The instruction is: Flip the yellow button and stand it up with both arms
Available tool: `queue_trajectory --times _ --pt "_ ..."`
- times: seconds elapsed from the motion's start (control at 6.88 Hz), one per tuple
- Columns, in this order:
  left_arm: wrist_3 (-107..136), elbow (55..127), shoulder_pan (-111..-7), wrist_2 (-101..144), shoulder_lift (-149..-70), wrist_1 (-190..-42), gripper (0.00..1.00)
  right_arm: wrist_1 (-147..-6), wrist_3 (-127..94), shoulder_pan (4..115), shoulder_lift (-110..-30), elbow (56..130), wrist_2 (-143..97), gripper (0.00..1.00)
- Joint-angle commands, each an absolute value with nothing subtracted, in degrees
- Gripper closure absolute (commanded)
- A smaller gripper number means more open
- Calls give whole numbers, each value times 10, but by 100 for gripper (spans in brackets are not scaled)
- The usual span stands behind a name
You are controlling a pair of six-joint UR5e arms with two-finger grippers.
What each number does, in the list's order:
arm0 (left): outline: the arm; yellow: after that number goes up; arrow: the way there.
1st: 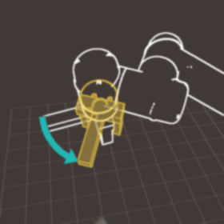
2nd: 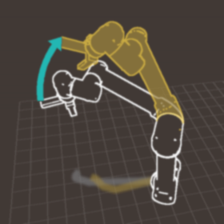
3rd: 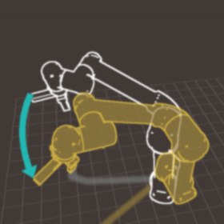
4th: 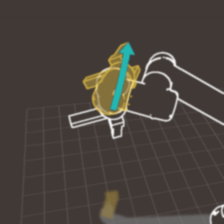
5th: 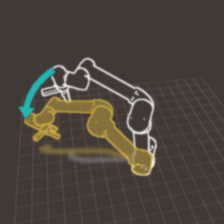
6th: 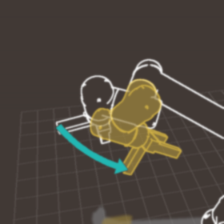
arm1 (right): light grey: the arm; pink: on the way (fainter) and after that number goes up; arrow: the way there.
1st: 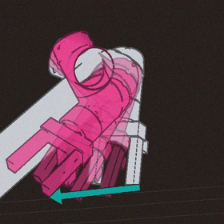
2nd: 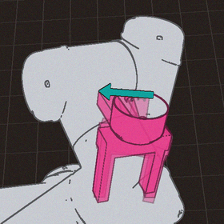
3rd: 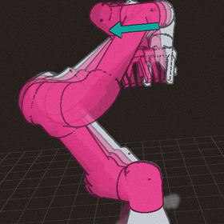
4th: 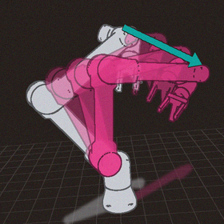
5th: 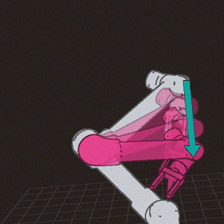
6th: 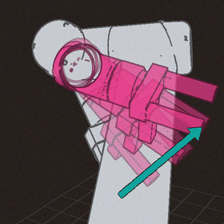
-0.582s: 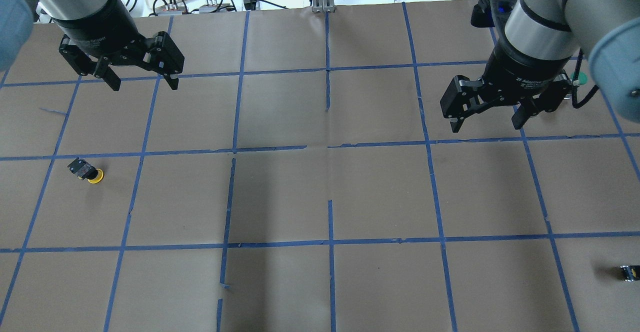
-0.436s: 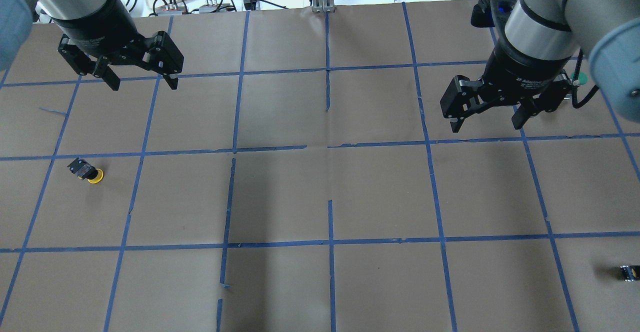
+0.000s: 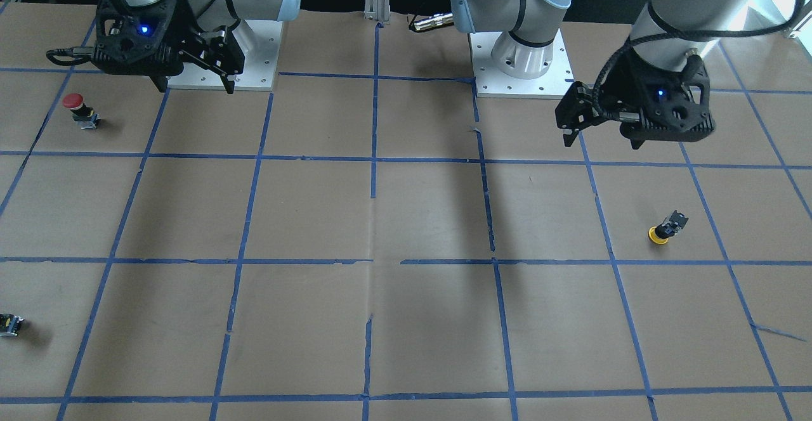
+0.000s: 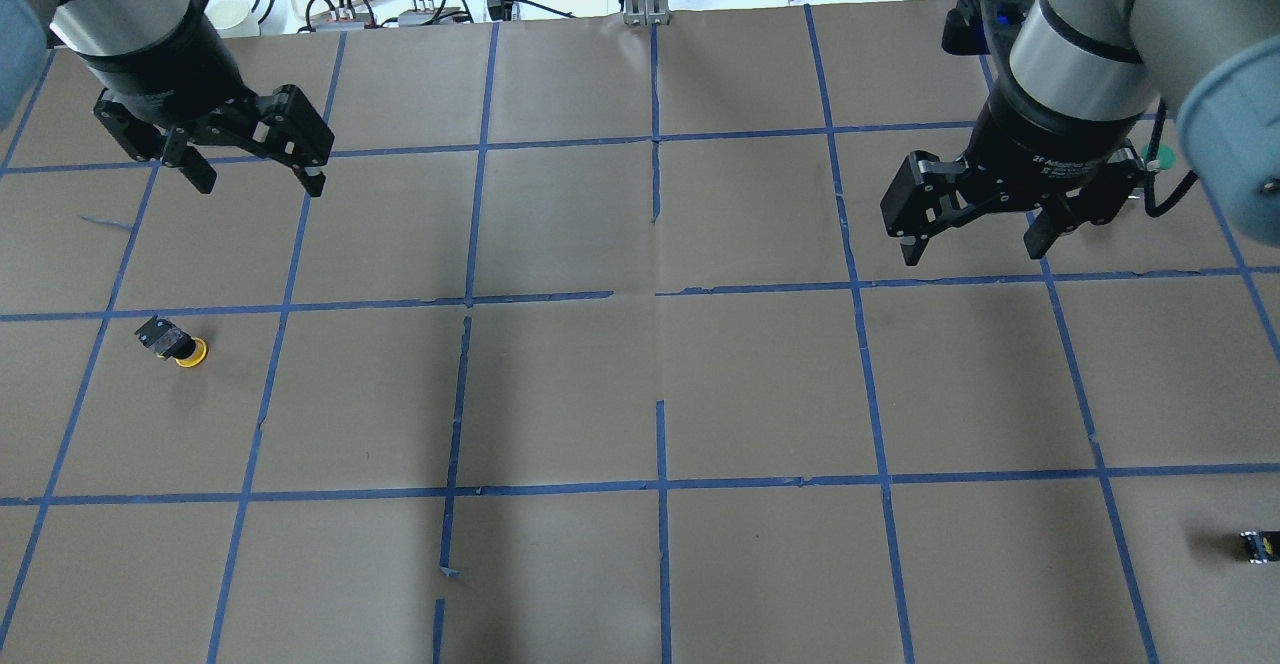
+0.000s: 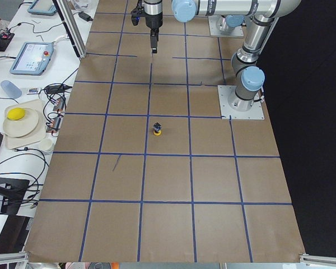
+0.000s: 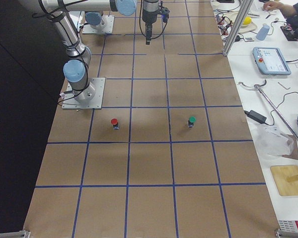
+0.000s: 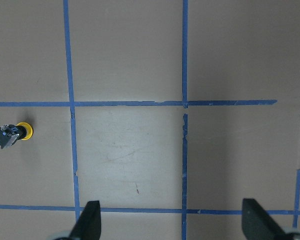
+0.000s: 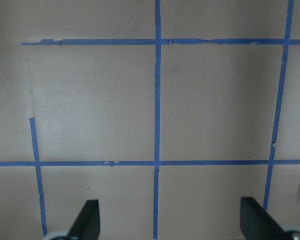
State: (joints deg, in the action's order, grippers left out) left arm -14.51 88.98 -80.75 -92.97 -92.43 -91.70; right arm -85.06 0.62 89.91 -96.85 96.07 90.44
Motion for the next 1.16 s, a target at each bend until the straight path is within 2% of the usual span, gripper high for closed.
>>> queue_trajectory --times 0.0,0.44,0.73,1.02 --pt "-323 940 -695 -926 -950 -878 1 -851 6 899 -969 961 904 0" --pt "-533 1041 -580 -925 -998 -686 1 -851 5 899 -969 961 904 0" --pt "-644 1051 -542 -924 -1066 -613 2 -851 5 899 -969 961 904 0" --pt "-667 1065 -523 -905 -1077 -609 4 -850 5 899 -969 961 904 0"
